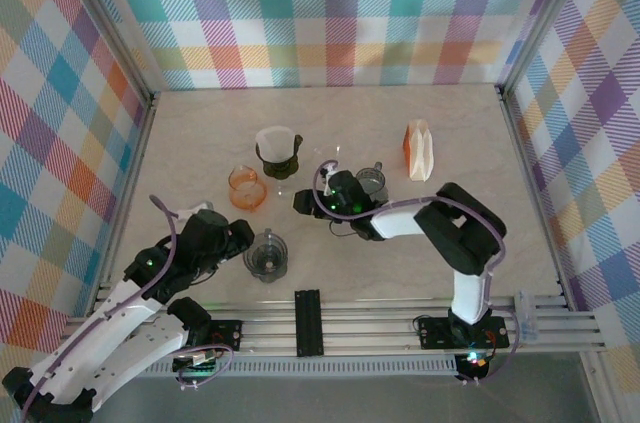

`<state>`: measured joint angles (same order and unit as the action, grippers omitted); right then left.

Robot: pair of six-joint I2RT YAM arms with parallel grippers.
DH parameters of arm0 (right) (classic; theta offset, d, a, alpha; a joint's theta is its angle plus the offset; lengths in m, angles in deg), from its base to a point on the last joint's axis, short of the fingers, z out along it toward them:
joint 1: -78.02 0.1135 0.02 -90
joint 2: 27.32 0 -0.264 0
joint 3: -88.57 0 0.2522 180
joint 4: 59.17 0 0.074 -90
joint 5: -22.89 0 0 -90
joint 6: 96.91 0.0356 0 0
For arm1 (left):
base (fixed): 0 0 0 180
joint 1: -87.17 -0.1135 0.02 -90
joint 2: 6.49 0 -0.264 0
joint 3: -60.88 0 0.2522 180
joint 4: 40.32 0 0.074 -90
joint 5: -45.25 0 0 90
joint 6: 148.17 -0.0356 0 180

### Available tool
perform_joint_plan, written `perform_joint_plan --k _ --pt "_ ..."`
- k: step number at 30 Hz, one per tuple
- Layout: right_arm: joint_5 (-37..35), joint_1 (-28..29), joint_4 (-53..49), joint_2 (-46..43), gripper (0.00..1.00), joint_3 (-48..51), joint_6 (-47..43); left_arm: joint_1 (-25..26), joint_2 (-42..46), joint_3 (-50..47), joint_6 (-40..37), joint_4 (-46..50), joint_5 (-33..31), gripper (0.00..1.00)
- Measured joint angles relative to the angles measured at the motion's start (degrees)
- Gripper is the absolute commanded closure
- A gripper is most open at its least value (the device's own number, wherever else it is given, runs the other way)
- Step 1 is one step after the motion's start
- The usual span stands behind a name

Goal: Place the coffee filter in the dripper

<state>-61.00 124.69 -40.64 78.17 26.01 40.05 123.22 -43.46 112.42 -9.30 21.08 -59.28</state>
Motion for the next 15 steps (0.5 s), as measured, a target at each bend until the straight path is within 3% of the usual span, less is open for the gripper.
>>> perform_joint_plan --k 10,15 --pt "-0.07 1.40 -9.84 -17.42 0.37 7.72 -2.99 -0.63 -19.10 6.99 -5.38 -1.25 2.21 0.30" --pt "-1.25 1.40 -14.86 -24.63 0.36 11.45 -5.29 -1.79 -21.03 7.96 -7.50 -1.29 0.00 0.36"
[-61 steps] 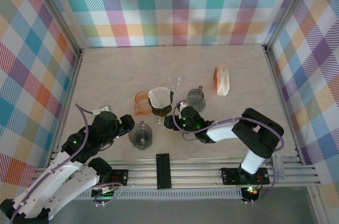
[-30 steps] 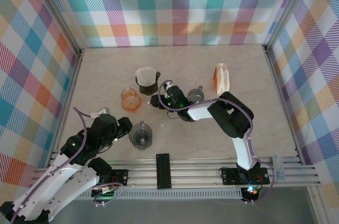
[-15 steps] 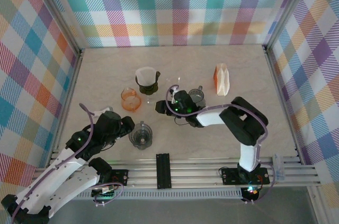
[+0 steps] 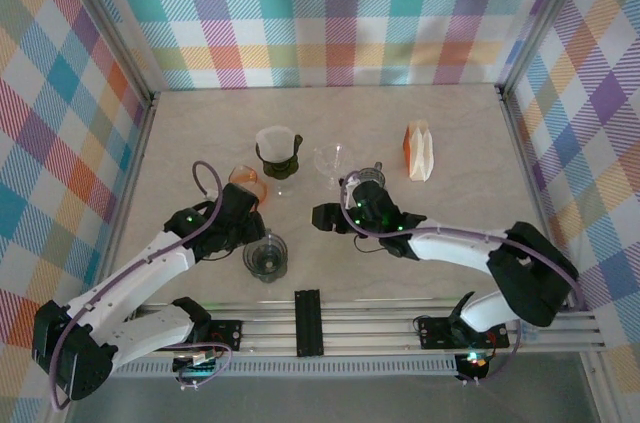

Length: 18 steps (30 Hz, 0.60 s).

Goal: Place the coffee filter in the dripper

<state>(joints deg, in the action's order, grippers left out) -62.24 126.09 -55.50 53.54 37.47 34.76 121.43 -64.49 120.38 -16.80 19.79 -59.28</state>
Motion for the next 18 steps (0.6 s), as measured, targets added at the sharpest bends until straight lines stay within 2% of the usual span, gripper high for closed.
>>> perform_joint_plan --k 4,9,18 --pt "-0.98 0.00 -2.40 -4.52 0.36 3.17 -0.59 -1.31 -0.83 0.42 -1.62 -3.93 -4.09 0.38" --pt "-2.27 0.00 -5.11 -8.96 0.35 5.42 -0.81 -2.01 -2.05 -2.89 -3.13 -14.91 -7.13 0.36" --pt "-4.70 0.00 -9.42 -18.93 0.33 7.69 -2.10 -5.46 -14.36 -3.41 -5.01 -25.59 -8.72 0.36"
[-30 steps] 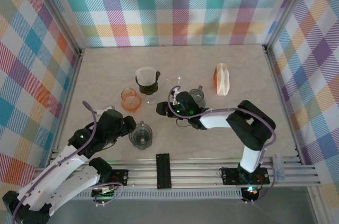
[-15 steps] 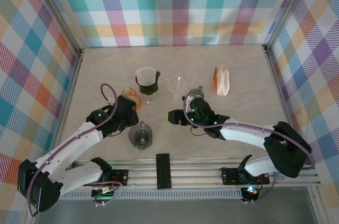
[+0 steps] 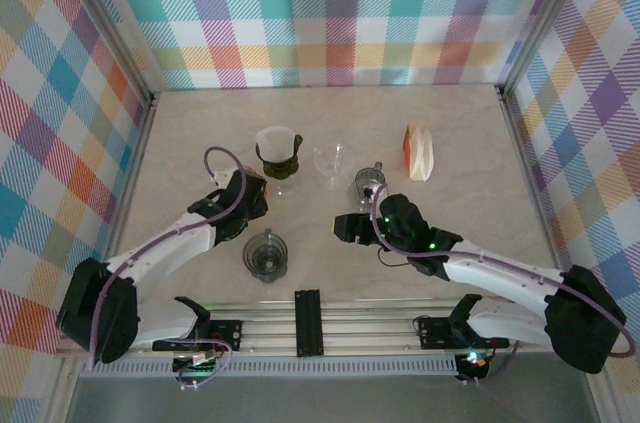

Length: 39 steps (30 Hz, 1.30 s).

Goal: Place the coffee filter in the dripper

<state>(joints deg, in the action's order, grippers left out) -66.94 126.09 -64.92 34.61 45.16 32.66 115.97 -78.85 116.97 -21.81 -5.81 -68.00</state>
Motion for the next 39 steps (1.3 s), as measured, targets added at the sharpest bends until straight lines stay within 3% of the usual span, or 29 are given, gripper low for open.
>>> perform_joint_plan --k 8,24,30,39 --pt "-1.36 0.00 -3.15 -4.57 0.32 0.96 -0.04 -2.49 -5.51 -1.05 0.00 -5.11 0.02 0.39" --pt "-2.36 0.00 -5.75 -7.30 0.31 0.96 -0.24 -2.86 -9.35 -1.07 0.00 -9.99 -0.72 0.79" --pt "-2.58 0.00 -5.79 -7.30 0.31 0.96 -0.24 -3.02 -7.41 -2.12 0.26 -9.20 -1.55 0.87" --pt "-2.82 0.00 -6.01 -7.32 0.31 0.96 -0.22 -3.04 2.71 -3.74 0.83 -1.46 -3.87 0.95"
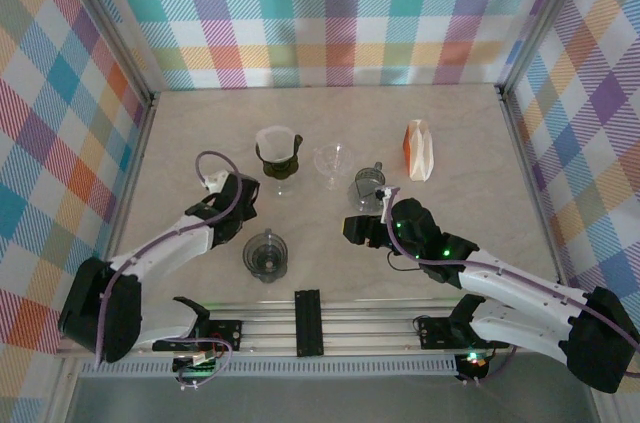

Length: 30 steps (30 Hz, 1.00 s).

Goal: Place the coffee filter in the dripper

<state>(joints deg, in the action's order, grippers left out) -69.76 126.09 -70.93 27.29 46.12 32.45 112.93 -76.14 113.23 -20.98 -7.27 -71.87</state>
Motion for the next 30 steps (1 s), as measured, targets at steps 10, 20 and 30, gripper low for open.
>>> perform_joint_plan --k 10,20,30 --pt "-1.44 0.00 -0.24 -0.79 0.31 0.00 -0.04 -0.02 13.27 0.74 2.23 13.03 0.15 1.00" --pt "-4.94 0.00 -3.58 -4.26 0.30 0.00 -1.31 8.41 24.79 3.06 4.42 23.10 4.15 1.00" --pt "-9.01 0.00 -6.82 -8.24 0.29 0.00 -1.79 29.24 20.44 13.51 6.99 30.10 -0.44 1.00"
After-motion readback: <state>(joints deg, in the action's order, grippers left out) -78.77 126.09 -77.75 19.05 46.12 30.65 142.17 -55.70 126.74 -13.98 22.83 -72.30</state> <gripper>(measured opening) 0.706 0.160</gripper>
